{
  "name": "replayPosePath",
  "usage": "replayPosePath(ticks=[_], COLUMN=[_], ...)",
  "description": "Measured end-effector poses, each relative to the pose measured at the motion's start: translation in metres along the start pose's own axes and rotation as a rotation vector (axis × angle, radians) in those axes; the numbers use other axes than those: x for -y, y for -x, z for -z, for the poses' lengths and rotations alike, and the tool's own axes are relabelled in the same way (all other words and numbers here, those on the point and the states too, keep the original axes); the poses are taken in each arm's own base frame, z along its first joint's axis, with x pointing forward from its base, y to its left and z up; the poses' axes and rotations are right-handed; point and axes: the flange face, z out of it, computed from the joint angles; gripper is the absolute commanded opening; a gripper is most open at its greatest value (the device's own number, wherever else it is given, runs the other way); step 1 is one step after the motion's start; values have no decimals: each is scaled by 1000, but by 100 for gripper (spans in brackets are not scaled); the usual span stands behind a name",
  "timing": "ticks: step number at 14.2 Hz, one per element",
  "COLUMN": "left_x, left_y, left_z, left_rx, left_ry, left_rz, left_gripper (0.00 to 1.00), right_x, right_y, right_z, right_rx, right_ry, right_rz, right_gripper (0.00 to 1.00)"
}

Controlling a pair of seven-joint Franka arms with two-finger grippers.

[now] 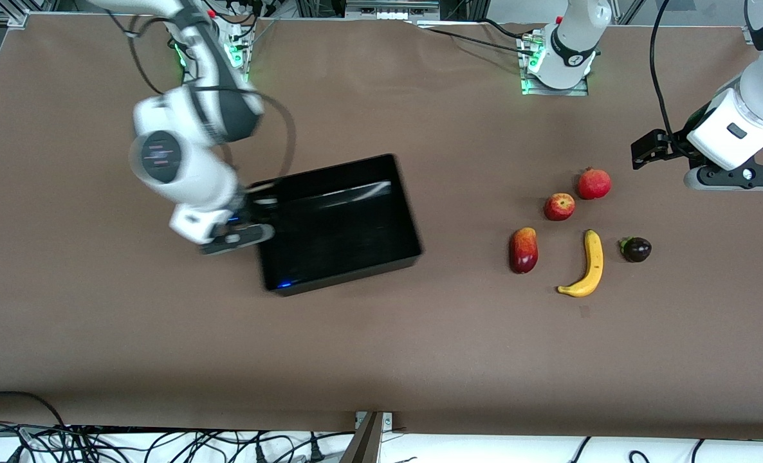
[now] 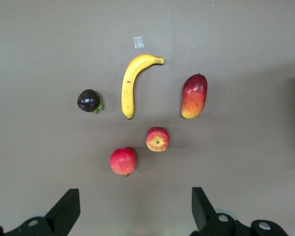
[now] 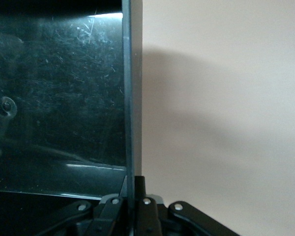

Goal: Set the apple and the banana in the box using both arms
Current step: 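Slide the black box with the right gripper toward the fruit, then release the box with the right gripper while the left gripper grasps the apple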

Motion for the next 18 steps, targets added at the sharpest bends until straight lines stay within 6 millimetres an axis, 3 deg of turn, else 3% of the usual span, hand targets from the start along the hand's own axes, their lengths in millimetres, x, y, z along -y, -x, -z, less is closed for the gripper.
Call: replayPosePath(ticks=[1, 3, 5, 6, 9, 12, 14, 16, 17, 18], left_x=[0, 0, 0, -1, -1, -2, -3, -4, -7, -9], left_y=[0, 0, -2, -3, -8, -15, -20, -24, -25, -26], left_z=[0, 0, -4, -6, -15, -28, -45, -76, -98, -123], left_rx=[0, 1, 8, 13, 29, 54, 88, 127, 138, 146], left_ry=[0, 0, 0, 0, -1, -1, -3, -6, -6, -6], left_rz=[0, -1, -1, -1, -1, -4, -5, -8, -12, -17], left_gripper=[100, 100, 100, 100, 100, 100, 100, 100, 100, 100], right_x=[42, 109, 150, 161, 173, 172, 176, 181, 183, 184], right_y=[1, 4, 4, 3, -2, -9, -13, -15, -15, -15], right_z=[-17, -50, -80, -93, -123, -134, -136, -140, -140, -140], right_rx=[10, 13, -7, -21, -51, -60, -67, -76, -77, -79], right_ry=[6, 14, 9, 3, -11, -17, -26, -33, -35, -36], right_rz=[-20, -40, -56, -70, -134, -175, -199, -208, -212, -215], right_gripper=[0, 0, 0, 0, 0, 0, 0, 0, 11, 46])
